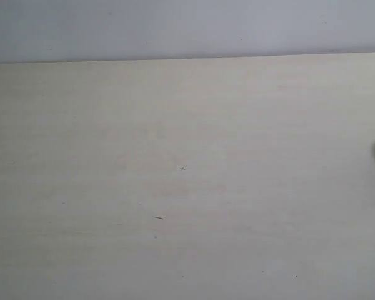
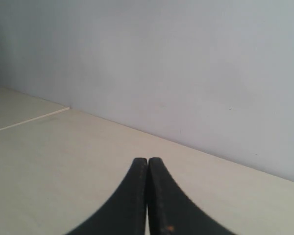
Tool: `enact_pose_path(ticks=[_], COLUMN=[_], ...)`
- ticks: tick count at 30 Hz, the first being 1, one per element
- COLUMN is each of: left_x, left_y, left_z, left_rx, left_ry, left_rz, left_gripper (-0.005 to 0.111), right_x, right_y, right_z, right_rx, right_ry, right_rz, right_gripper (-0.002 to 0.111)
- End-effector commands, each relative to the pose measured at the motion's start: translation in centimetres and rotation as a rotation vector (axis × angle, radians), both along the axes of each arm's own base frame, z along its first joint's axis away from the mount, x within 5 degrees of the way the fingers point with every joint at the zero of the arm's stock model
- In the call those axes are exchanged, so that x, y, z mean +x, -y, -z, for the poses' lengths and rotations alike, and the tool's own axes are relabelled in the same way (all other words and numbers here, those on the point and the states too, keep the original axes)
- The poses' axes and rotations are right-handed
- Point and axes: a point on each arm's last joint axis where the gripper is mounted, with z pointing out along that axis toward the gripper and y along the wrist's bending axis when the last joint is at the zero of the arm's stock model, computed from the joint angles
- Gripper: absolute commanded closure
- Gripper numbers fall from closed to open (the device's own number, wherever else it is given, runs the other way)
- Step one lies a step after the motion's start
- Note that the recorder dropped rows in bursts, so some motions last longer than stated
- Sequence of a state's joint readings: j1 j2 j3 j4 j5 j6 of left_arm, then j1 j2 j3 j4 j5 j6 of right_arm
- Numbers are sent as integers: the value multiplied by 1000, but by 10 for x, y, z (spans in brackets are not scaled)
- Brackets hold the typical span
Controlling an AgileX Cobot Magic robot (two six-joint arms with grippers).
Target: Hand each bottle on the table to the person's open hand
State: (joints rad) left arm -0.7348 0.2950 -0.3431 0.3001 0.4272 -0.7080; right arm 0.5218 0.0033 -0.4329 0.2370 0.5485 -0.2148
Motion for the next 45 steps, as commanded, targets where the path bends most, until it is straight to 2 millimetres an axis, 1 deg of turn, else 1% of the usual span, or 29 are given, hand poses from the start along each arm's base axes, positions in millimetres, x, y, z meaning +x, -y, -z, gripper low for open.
enact_pose_path(ticks=[1,2,4,6,9,13,20,23,24,28,30,35,45], left_x=[-12,-17,-20,-17,-11,-7,-6,-6,-6,-7,-7,-6,-6], left_y=[-26,-34,-40,-40,-36,-35,-31,-31,-31,-29,-29,-32,-35], left_z=[6,11,19,27,41,62,66,66,68,68,68,68,67], left_rx=[16,21,35,66,90,119,98,126,143,297,313,274,261], left_ry=[162,213,246,280,360,324,362,366,354,419,426,400,395], left_rz=[-200,-281,-370,-416,-416,-410,-379,-373,-372,-320,-319,-371,-446], left_gripper=[107,107,107,107,107,107,107,107,107,107,107,107,107], right_x=[1,1,1,1,1,1,1,1,1,1,1,1,1], right_y=[0,0,0,0,0,0,0,0,0,0,0,0,0], right_z=[1,1,1,1,1,1,1,1,1,1,1,1,1], right_rx=[7,7,7,7,7,7,7,7,7,6,6,6,6], right_ry=[5,5,5,5,8,8,8,8,8,7,7,7,7], right_rz=[2,2,2,2,3,3,3,3,3,2,2,2,2], right_gripper=[108,108,108,108,108,108,108,108,108,108,108,108,108])
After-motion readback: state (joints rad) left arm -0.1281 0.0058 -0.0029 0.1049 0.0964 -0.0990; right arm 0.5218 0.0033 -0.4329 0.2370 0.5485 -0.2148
